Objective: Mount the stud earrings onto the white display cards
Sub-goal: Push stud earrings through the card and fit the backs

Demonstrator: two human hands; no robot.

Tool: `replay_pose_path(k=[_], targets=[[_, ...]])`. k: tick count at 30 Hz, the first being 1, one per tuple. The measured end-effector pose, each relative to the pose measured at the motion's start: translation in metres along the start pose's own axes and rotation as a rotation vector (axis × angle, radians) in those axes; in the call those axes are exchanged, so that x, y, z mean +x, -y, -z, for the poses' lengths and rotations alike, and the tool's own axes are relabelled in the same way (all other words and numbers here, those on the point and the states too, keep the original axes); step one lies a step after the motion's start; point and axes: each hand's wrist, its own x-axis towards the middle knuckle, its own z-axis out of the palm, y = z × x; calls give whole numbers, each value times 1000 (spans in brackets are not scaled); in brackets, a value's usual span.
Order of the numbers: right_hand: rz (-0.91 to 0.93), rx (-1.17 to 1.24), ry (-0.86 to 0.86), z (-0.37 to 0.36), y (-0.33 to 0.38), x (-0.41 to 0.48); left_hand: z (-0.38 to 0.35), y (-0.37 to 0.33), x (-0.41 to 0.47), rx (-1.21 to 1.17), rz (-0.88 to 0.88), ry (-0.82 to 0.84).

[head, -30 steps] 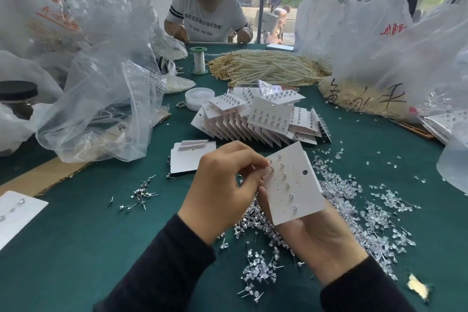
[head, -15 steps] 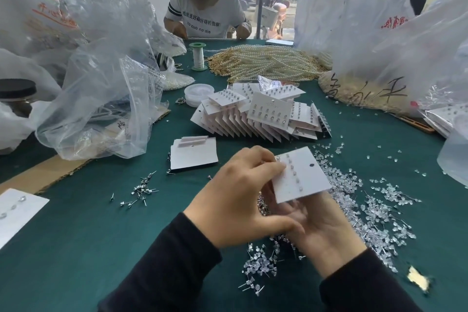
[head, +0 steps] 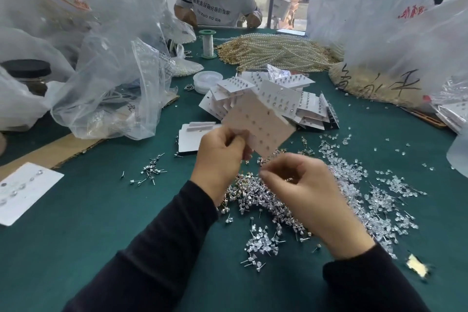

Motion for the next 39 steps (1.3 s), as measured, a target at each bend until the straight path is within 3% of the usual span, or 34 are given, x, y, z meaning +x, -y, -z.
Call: replay_pose_path(k=[3,6,12,24,32,39], targets=[[101,-267,194,1,0,-4,5,-3,4,-273,231,0],[174,-468,306,-2,-2,-7,9,-4,7,-299,366,20],[196,-608,376,-3,-6,-10,15,-7,9,-451,499,44],[265,-627,407,-12,-5,-13,18,-4,12,-490,481,77],[205,-389,147,-3,3,-10,10,-1,7,-195,296,3],[402,-407,-438,-17,-3,-2,-6,-2,-10,85,90,88]])
